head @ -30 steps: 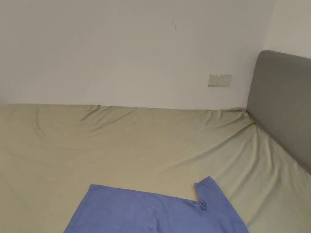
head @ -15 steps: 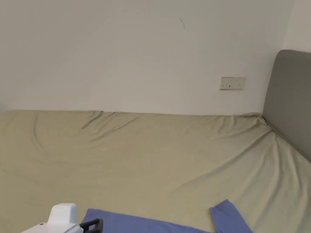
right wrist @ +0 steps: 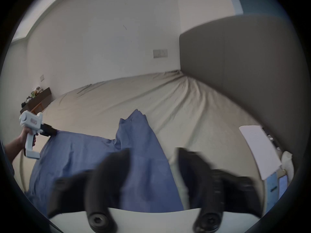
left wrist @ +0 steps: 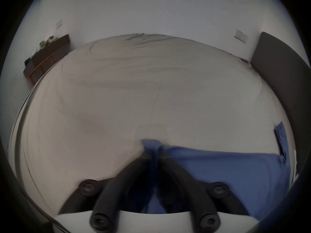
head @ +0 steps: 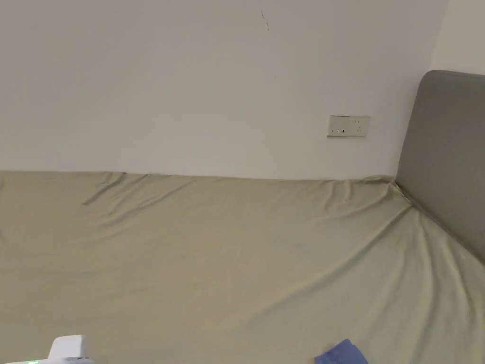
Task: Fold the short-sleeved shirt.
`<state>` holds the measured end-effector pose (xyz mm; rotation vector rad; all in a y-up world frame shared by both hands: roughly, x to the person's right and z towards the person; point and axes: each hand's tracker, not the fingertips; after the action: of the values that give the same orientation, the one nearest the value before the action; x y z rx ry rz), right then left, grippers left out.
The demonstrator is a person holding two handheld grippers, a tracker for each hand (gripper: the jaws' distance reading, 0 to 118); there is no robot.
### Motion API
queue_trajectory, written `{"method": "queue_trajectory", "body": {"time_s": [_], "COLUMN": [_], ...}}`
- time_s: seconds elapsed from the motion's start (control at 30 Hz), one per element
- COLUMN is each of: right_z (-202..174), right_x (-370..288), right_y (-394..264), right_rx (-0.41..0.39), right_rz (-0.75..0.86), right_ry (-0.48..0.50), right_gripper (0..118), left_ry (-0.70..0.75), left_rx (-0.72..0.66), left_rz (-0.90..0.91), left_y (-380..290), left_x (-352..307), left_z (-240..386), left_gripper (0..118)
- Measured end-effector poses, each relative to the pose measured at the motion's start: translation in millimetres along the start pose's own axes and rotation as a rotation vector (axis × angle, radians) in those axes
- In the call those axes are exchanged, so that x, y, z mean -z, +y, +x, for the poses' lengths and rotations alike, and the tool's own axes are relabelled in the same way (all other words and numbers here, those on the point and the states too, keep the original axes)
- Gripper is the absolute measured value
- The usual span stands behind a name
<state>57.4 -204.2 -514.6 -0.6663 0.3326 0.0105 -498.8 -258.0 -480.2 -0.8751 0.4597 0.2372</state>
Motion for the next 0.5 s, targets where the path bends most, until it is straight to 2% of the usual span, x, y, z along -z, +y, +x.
{"method": "queue_trajectory", "body": {"time_s": [0.03,0.07,0.1,0.17,0.23,0.27,0.3,0.33,0.37,0.4,0.43,0.47,0.5], "right_z": [2.1,3.4,3.6,4.9,4.6,3.4,0.4,-7.2,-12.3,-15.5,-18.8,-20.1,-22.2], "right_x": [18.0,40.7,61.5,103.8,130.9,140.7,141.6,133.0,129.5,125.1,117.9,114.6,109.8], "right_y": [6.3,12.0,16.3,19.4,15.4,12.3,8.9,11.2,13.5,13.2,9.4,7.3,5.2], "right_rx": [0.015,0.031,0.019,0.023,0.030,0.030,-0.004,-0.077,-0.115,-0.121,-0.132,-0.160,-0.147], "right_rz": [-0.027,-0.064,-0.111,-0.201,-0.317,-0.368,-0.354,-0.278,-0.284,-0.288,-0.273,-0.265,-0.260], "right_ry": [0.009,0.009,0.016,-0.010,-0.014,-0.023,-0.048,-0.046,-0.052,-0.026,-0.023,-0.007,0.035], "right_gripper": [105,118,118,106,87,83,84,77,60,38,5,5,5], "left_ry": [-0.028,-0.021,-0.027,-0.030,-0.049,-0.055,-0.066,-0.077,-0.088,-0.093,-0.099,-0.107,-0.112], "left_rx": [-0.004,-0.003,0.017,0.036,0.035,0.033,0.033,0.032,0.027,0.024,0.026,0.024,0.012], "left_rz": [-0.008,-0.003,0.013,0.047,0.071,0.086,0.103,0.119,0.131,0.147,0.159,0.172,0.189], "left_y": [-2.6,-5.3,-8.5,-14.9,-19.1,-21.9,-24.4,-27.5,-30.7,-32.8,-36.7,-40.2,-44.0], "left_x": [-4.0,-8.4,-12.6,-29.3,-44.7,-59.8,-69.8,-81.2,-90.5,-98.0,-109.4,-119.8,-130.5], "left_z": [1.3,3.0,4.6,6.6,4.3,8.4,6.7,4.6,3.3,-2.0,-3.4,-4.3,-4.9], "left_gripper": [2,2,2,2,2,2,2,2,2,2,2,2,2]}}
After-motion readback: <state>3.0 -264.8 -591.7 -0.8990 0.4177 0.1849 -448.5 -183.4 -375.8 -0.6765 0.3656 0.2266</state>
